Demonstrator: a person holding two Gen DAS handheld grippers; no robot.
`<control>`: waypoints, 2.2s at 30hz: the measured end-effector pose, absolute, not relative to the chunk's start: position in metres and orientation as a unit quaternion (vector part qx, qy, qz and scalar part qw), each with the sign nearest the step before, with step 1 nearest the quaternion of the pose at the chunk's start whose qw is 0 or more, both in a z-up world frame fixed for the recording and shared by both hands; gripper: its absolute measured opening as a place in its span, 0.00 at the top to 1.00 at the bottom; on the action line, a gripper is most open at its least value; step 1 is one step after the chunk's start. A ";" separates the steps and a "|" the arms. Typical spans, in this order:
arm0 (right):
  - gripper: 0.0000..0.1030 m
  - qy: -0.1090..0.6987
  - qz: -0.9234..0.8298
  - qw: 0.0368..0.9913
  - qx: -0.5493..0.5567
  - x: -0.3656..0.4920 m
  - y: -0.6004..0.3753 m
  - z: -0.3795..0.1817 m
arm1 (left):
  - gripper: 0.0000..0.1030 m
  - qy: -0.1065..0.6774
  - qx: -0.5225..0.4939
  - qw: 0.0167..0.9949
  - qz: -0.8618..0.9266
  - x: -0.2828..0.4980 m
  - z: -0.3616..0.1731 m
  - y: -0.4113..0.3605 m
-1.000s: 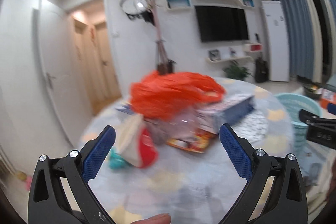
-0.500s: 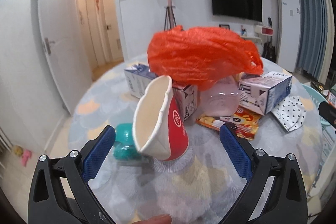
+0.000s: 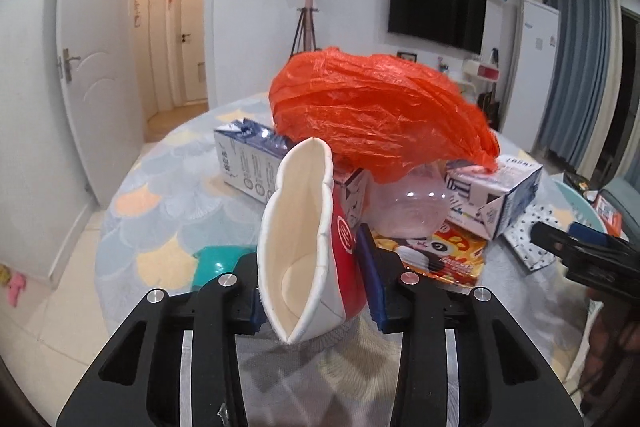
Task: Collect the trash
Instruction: 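Grasp the white-and-red paper cup with the left tool while the right tool reaches the polka-dot paper, then grasp the white polka-dot paper with the right tool and lift it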
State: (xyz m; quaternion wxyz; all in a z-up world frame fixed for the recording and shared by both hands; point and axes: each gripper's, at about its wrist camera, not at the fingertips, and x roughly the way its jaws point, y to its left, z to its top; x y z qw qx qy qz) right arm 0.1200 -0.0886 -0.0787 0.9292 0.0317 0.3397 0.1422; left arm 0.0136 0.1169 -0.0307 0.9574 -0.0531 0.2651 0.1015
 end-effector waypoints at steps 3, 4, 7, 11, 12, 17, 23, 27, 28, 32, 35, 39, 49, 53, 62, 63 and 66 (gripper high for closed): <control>0.61 0.336 0.139 0.932 -0.001 0.123 -0.077 -0.079 | 0.64 0.258 -0.054 0.959 0.102 0.010 -0.026 0.117; 0.76 0.332 0.148 0.931 -0.013 0.120 -0.071 -0.079 | 0.64 0.257 -0.054 0.959 0.104 0.010 -0.025 0.118; 0.90 0.320 0.158 0.934 -0.019 0.113 -0.065 -0.078 | 0.64 0.255 -0.059 0.959 0.109 0.006 -0.023 0.120; 0.93 0.312 0.171 0.935 -0.013 0.101 -0.065 -0.077 | 0.64 0.251 -0.057 0.960 0.110 0.002 -0.021 0.120; 0.93 0.311 0.173 0.935 -0.010 0.098 -0.067 -0.076 | 0.64 0.249 -0.056 0.961 0.108 0.001 -0.019 0.120; 0.94 0.293 0.177 0.940 0.003 0.083 -0.083 -0.062 | 0.64 0.238 -0.052 0.965 0.101 -0.008 -0.014 0.117; 0.95 0.267 0.173 0.948 0.012 0.066 -0.100 -0.043 | 0.64 0.225 -0.047 0.969 0.091 -0.018 -0.004 0.108; 0.95 0.258 0.173 0.950 0.016 0.058 -0.107 -0.036 | 0.64 0.220 -0.040 0.971 0.085 -0.023 0.001 0.101; 0.95 0.257 0.174 0.950 0.016 0.056 -0.108 -0.036 | 0.64 0.219 -0.039 0.971 0.084 -0.024 0.001 0.099; 0.95 0.274 0.174 0.946 0.016 0.060 -0.113 -0.044 | 0.63 0.217 -0.036 0.972 0.079 -0.028 0.006 0.094; 0.72 0.301 0.158 0.940 0.011 0.066 -0.112 -0.057 | 0.63 0.219 -0.032 0.972 0.075 -0.029 0.006 0.089; 0.15 0.292 0.163 0.941 0.051 0.064 -0.121 -0.063 | 0.63 0.222 -0.029 0.972 0.071 -0.029 0.007 0.084; 0.67 0.308 0.164 0.936 -0.037 0.067 -0.087 -0.086 | 0.63 0.249 -0.028 0.965 0.073 -0.016 -0.010 0.084; 0.83 0.303 0.170 0.937 -0.035 0.066 -0.087 -0.087 | 0.70 0.280 -0.044 0.956 0.074 -0.006 -0.027 0.091; 0.99 0.298 0.176 0.938 -0.008 0.067 -0.096 -0.084 | 0.77 0.261 -0.062 0.961 0.070 -0.011 -0.021 0.100; 0.99 0.296 0.177 0.939 -0.006 0.067 -0.097 -0.083 | 0.77 0.256 -0.062 0.962 0.069 -0.013 -0.018 0.100; 0.99 0.288 0.180 0.940 0.004 0.066 -0.102 -0.078 | 0.77 0.234 -0.060 0.968 0.065 -0.019 -0.006 0.097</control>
